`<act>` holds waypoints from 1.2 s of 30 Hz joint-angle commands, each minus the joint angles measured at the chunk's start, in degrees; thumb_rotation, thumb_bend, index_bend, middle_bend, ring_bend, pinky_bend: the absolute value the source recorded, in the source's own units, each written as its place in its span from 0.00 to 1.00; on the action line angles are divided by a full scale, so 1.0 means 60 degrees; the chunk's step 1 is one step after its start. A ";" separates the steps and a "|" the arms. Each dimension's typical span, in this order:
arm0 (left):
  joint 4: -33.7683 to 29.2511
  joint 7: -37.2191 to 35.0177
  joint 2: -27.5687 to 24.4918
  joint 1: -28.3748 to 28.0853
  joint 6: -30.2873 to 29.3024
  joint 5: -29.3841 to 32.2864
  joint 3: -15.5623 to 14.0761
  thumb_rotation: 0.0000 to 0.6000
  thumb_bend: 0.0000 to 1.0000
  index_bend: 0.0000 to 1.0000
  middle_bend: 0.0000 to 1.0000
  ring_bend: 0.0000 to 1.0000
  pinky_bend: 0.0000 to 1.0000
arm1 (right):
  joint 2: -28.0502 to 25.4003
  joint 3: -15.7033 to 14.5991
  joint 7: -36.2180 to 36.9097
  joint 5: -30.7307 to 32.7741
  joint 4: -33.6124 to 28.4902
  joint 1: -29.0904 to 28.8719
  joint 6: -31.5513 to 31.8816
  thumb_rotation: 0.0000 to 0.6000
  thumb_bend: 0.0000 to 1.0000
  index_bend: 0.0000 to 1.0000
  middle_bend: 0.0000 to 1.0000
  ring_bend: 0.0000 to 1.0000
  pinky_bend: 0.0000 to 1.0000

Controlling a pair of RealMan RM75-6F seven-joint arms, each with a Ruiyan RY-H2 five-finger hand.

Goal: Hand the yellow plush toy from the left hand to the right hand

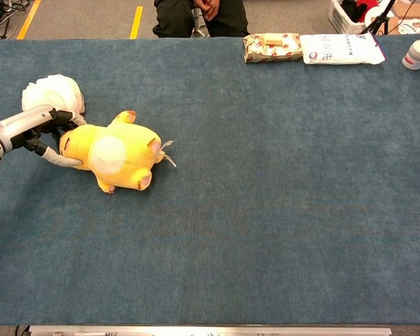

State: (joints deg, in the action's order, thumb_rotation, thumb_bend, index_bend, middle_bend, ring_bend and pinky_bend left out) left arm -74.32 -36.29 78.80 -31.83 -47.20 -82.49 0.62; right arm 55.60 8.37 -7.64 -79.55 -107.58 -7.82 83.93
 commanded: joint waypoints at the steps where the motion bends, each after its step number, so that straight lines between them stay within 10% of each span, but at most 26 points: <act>1: -0.0119 -0.0055 0.0092 0.0002 0.0190 0.0539 0.0271 1.00 0.17 0.55 0.52 0.51 0.71 | 0.0001 -0.0004 0.0017 -0.0044 0.0009 -0.0042 -0.0057 1.00 0.39 0.02 0.20 0.11 0.19; 21: -0.4148 -0.0735 -0.2747 -0.0162 0.1167 0.2858 0.1623 1.00 0.17 0.58 0.58 0.56 0.78 | 0.0613 0.0189 0.0715 -0.1340 -0.0513 -0.1756 -0.1807 1.00 0.39 0.02 0.20 0.11 0.20; 36: -0.6191 -0.0283 -0.3533 -0.0748 0.1713 0.5021 0.2408 1.00 0.17 0.57 0.58 0.56 0.78 | 0.2738 0.0440 0.0741 -0.1074 -0.0587 -0.3406 -0.3247 1.00 0.08 0.02 0.16 0.11 0.20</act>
State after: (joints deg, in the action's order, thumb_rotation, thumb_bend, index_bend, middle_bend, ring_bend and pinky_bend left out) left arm -110.26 -38.72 58.07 -35.74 -37.39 -53.47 14.64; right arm 70.50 10.73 -2.80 -86.51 -111.28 -27.15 65.20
